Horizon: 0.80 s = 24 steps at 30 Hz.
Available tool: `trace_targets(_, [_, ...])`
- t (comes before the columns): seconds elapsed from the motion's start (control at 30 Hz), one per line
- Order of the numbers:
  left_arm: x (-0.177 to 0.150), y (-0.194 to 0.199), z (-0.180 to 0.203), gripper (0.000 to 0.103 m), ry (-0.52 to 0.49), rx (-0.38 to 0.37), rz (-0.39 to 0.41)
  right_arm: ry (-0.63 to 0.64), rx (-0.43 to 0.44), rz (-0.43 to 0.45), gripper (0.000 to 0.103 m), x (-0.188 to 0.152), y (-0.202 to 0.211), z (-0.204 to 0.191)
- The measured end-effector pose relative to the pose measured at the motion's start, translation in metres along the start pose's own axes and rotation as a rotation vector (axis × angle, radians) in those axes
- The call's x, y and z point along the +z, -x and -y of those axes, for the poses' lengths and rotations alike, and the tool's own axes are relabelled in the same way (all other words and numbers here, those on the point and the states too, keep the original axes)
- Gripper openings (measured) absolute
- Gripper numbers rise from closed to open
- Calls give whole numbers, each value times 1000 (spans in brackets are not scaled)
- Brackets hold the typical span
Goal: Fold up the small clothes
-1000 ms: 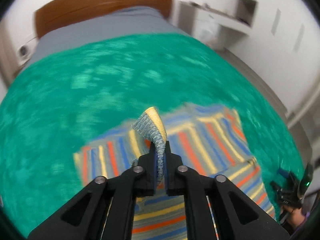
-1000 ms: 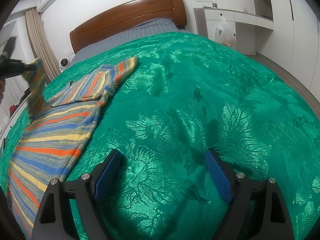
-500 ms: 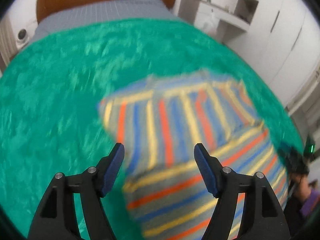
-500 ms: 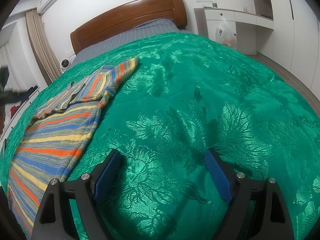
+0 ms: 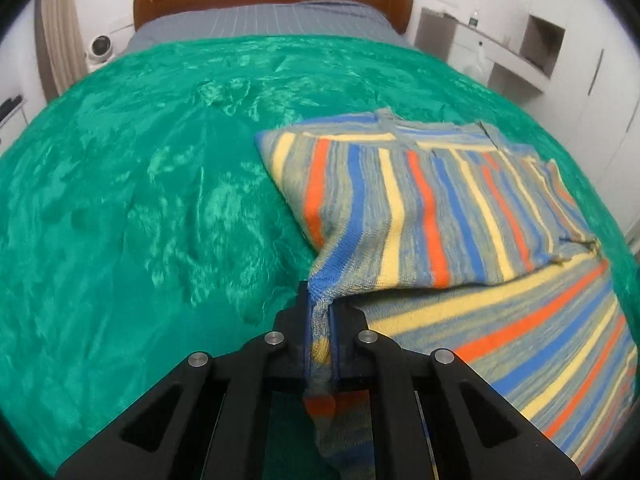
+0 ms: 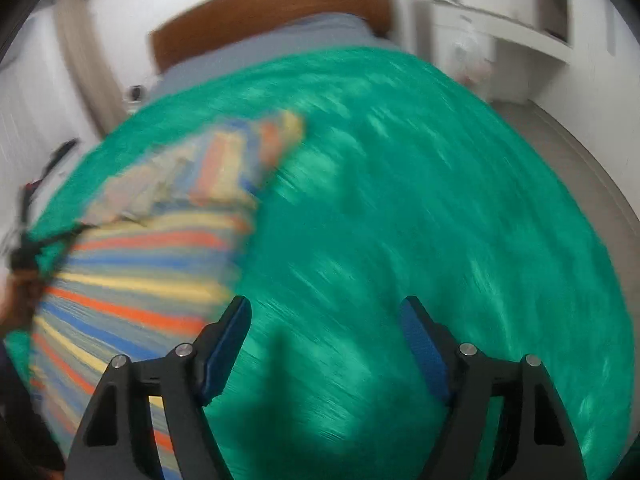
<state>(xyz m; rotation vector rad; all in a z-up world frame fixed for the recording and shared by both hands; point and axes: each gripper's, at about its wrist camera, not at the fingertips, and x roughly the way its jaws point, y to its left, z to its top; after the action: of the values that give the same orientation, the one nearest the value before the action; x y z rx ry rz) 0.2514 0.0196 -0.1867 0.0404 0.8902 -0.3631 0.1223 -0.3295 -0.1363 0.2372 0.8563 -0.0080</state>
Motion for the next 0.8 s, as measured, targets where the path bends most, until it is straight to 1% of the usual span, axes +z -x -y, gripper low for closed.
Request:
trace_targets(0.03, [-2,-1,-2,6,15,-10,4,1,52,-16,73,17,-5,-11])
trace_targets(0.07, [-2,-3,-3,6,27,-18,7,-13,119,-43,68,37,-15,-22])
trace_targets(0.1, [-3,-4,-5,6,37,-29,9,-43,199,-80,60,59,-31,-33])
trace_targets(0.13, [-4,-3,-8,7,49,-42,10,-73,255,-107,57,74,-47,-41])
trace_targets(0.17, [-5,-2,-10,7,58,-50,12,-118,318,-144,54,91,-70,-51])
trace_targets(0.2, [-4,-3,-13,8,71,-61,13,-154,350,-172,48,104,-91,-58])
trace_targets(0.23, [-4,-4,-14,8,77,-66,13,-181,362,-197,46,114,-111,-64])
trace_targets(0.27, [-4,-4,-15,8,81,-71,13,-203,364,-224,42,123,-133,-70])
trace_targets(0.3, [-4,-6,-17,8,87,-78,14,-217,359,-243,41,128,-149,-75])
trace_targets(0.4, [-5,-8,-19,8,98,-89,18,-267,323,-312,38,130,-190,-81])
trace_targets(0.43, [-6,-8,-19,8,100,-92,19,-284,332,-332,36,128,-200,-82])
trace_targets(0.47, [-6,-8,-20,8,104,-96,21,-294,342,-353,23,126,-207,-84])
trace_targets(0.5, [-6,-8,-21,8,109,-101,23,-285,340,-361,3,126,-210,-86])
trace_targets(0.53, [-7,-8,-22,8,114,-107,26,-250,321,-338,3,130,-206,-91])
trace_targets(0.6, [-7,-8,-22,9,117,-108,32,-148,299,-242,3,144,-190,-103])
trace_targets(0.67, [-7,-9,-21,9,108,-98,36,-94,272,-196,3,152,-185,-109])
trace_targets(0.73, [-7,-9,-20,9,103,-91,35,-41,223,-220,3,153,-199,-114])
trace_targets(0.77, [-7,-9,-20,9,103,-90,35,-22,195,-249,3,147,-210,-116])
trace_targets(0.8, [-7,-9,-20,9,103,-90,34,-20,189,-268,4,144,-215,-115])
